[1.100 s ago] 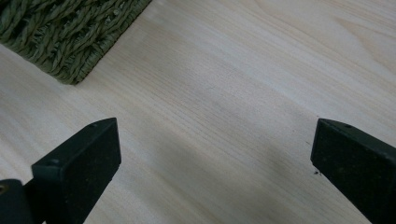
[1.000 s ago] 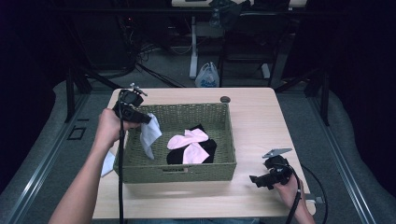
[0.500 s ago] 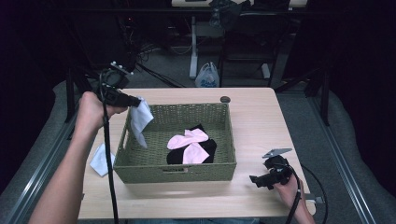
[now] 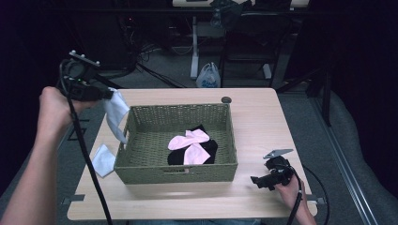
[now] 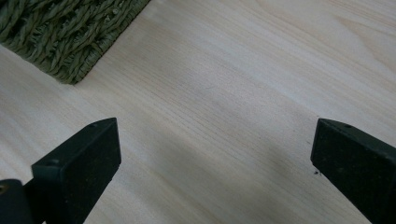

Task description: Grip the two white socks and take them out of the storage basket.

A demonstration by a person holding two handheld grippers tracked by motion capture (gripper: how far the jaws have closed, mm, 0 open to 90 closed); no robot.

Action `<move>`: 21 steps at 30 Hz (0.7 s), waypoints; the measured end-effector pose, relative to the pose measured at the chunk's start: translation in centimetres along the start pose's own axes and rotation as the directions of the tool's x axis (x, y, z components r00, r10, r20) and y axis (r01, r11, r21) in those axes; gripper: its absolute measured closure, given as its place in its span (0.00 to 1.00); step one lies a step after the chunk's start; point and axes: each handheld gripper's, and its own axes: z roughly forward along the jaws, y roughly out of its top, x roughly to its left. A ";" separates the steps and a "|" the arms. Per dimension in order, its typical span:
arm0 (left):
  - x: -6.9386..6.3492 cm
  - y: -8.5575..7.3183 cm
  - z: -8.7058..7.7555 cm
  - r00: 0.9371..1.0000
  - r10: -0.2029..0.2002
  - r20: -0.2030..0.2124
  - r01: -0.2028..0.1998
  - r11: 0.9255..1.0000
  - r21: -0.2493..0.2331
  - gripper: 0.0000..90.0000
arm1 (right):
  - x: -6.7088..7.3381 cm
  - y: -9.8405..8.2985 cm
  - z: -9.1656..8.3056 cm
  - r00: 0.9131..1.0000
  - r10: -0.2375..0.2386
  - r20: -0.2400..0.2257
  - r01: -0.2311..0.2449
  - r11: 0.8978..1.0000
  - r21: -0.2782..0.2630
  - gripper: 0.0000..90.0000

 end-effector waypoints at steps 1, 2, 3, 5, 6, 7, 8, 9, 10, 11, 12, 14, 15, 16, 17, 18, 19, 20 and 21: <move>0.3 -0.3 -0.3 1.000 -0.002 -0.004 0.002 1.000 0.006 0.96 | 0.0 0.0 0.0 1.000 0.001 -0.003 -0.001 1.000 -0.001 0.01; 0.6 -0.6 -0.5 1.000 -0.009 -0.012 0.009 1.000 0.006 0.96 | 0.0 0.0 0.0 1.000 -0.001 -0.003 0.001 1.000 0.001 0.01; 0.9 -0.9 -0.8 1.000 -0.017 -0.020 0.017 1.000 0.003 0.96 | 0.0 0.0 0.0 1.000 -0.001 -0.002 0.001 1.000 0.001 0.01; 1.5 -1.5 -1.2 0.999 -0.035 -0.030 0.035 0.999 0.004 0.96 | 0.0 0.0 0.0 1.000 -0.002 -0.002 0.002 1.000 0.001 0.01; 1.7 -1.9 -1.3 0.998 -0.042 -0.035 0.042 0.999 0.004 0.96 | 0.0 0.0 0.0 1.000 -0.001 0.001 0.001 1.000 -0.001 0.01; 2.0 -2.2 -1.3 0.998 -0.048 -0.040 0.048 0.999 0.008 0.96 | 0.0 0.0 0.0 1.000 -0.001 0.001 0.001 1.000 -0.001 0.01; 2.3 -2.6 -1.4 0.998 -0.053 -0.045 0.054 0.999 0.010 0.96 | 0.0 0.0 0.0 1.000 -0.001 0.002 0.001 1.000 0.000 0.01; 2.5 -3.0 -1.4 0.997 -0.060 -0.046 0.061 0.998 0.016 0.96 | 0.0 0.0 0.0 1.000 -0.001 -0.002 0.001 1.000 0.000 0.01; 2.8 -3.3 -1.3 0.996 -0.065 -0.054 0.066 0.998 0.023 0.96 | 0.0 0.0 0.0 1.000 -0.001 -0.002 0.001 1.000 0.000 0.01; 3.0 -3.7 -1.2 0.996 -0.071 -0.059 0.072 0.997 0.028 0.96 | 0.0 0.0 0.0 1.000 0.000 -0.002 0.000 1.000 0.000 0.01; 3.2 -4.1 -0.9 0.995 -0.078 -0.055 0.080 0.996 0.029 0.96 | 0.0 0.0 0.0 1.000 -0.004 0.003 0.004 1.000 0.004 0.01; 3.7 -4.9 -0.4 0.994 -0.091 -0.061 0.093 0.995 0.039 0.96 | 0.0 0.0 0.0 1.000 -0.001 0.002 0.001 1.000 0.000 0.01; 3.9 -5.3 -0.1 0.993 -0.100 -0.060 0.103 0.994 0.044 0.96 | 0.0 0.0 0.0 1.000 -0.001 -0.001 0.001 1.000 0.001 0.01; 4.2 -5.8 0.2 0.992 -0.109 -0.056 0.111 0.993 0.045 0.96 | 0.0 0.0 0.0 1.000 0.000 -0.001 0.000 1.000 0.001 0.01; 4.4 -6.2 0.5 0.992 -0.117 -0.057 0.120 0.991 0.052 0.96 | 0.0 0.0 0.0 1.000 0.000 -0.002 0.000 1.000 0.001 0.01; 4.6 -6.6 0.9 0.991 -0.122 -0.055 0.125 0.990 0.060 0.96 | 0.0 0.0 0.0 1.000 -0.006 0.008 0.006 1.000 0.008 0.01; 4.8 -7.0 1.3 0.990 -0.131 -0.057 0.135 0.989 0.067 0.96 | 0.0 0.0 0.0 1.000 -0.005 0.006 0.005 1.000 0.007 0.01; 4.9 -7.5 1.7 0.989 -0.138 -0.060 0.142 0.987 0.074 0.96 | 0.0 0.0 0.0 1.000 -0.001 -0.001 0.001 1.000 0.001 0.01; 5.1 -7.9 2.1 0.988 -0.143 -0.060 0.147 0.986 0.083 0.96 | 0.0 0.0 0.0 1.000 -0.001 -0.001 0.001 1.000 0.001 0.01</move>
